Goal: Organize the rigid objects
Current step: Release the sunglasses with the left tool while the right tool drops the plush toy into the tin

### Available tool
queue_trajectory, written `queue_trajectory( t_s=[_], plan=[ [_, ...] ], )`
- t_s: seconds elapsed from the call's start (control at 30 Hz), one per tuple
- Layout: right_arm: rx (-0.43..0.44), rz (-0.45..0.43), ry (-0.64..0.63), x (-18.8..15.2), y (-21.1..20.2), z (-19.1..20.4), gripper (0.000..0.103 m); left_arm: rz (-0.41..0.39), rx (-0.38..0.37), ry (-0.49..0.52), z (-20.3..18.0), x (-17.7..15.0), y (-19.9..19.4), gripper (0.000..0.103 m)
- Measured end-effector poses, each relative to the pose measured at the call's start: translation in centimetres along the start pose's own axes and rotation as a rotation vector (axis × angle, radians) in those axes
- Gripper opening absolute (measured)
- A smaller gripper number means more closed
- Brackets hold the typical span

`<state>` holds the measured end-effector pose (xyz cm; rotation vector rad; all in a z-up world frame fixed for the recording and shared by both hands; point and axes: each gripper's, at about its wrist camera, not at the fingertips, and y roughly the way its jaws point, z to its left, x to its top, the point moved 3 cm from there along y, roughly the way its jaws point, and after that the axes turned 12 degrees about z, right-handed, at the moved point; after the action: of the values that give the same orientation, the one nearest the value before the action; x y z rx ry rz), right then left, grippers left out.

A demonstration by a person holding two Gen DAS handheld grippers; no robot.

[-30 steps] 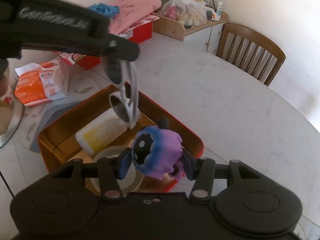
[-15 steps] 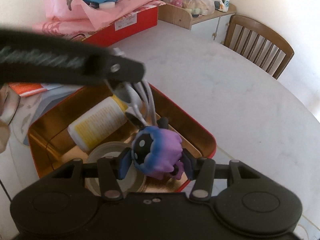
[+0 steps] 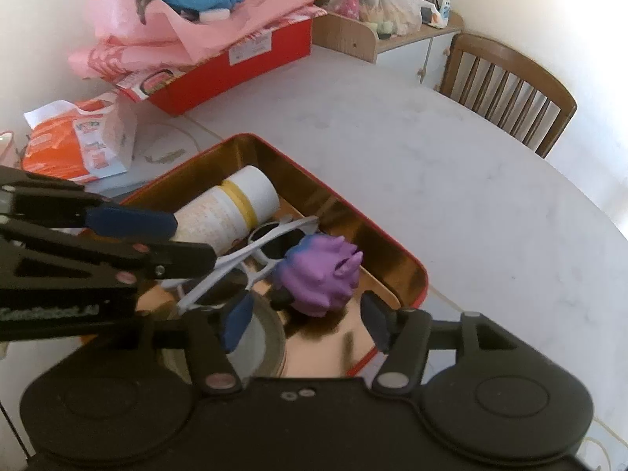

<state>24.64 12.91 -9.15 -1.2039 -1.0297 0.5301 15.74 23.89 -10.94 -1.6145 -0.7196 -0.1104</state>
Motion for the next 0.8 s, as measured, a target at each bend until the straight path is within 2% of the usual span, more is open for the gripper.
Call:
queue_trajectory(
  t_s=[0.33,0.37,0.43,0.8],
  plan=[
    [0.065,-0.076,0.048,-2.9,-4.3,0.4,0.065,0.006,-0.003,0.025,-1.1,-0.9,-1.2,0.036],
    [0.071,-0.084,0.057,-3.2,-4.7,0.3,0.065,0.003,-0.004,0.03,-1.3,-1.0,-1.4,0.038],
    [0.08,-0.099,0.073,-3.9,-5.6,0.1,0.067,-0.001,-0.002,0.034,-1.6,-1.2,-1.9,0.047],
    [0.084,-0.176,0.144,-7.2,-10.1,-1.3,0.077,-0.033,0.001,0.093,-4.8,-2.4,-4.2,0.056]
  ],
)
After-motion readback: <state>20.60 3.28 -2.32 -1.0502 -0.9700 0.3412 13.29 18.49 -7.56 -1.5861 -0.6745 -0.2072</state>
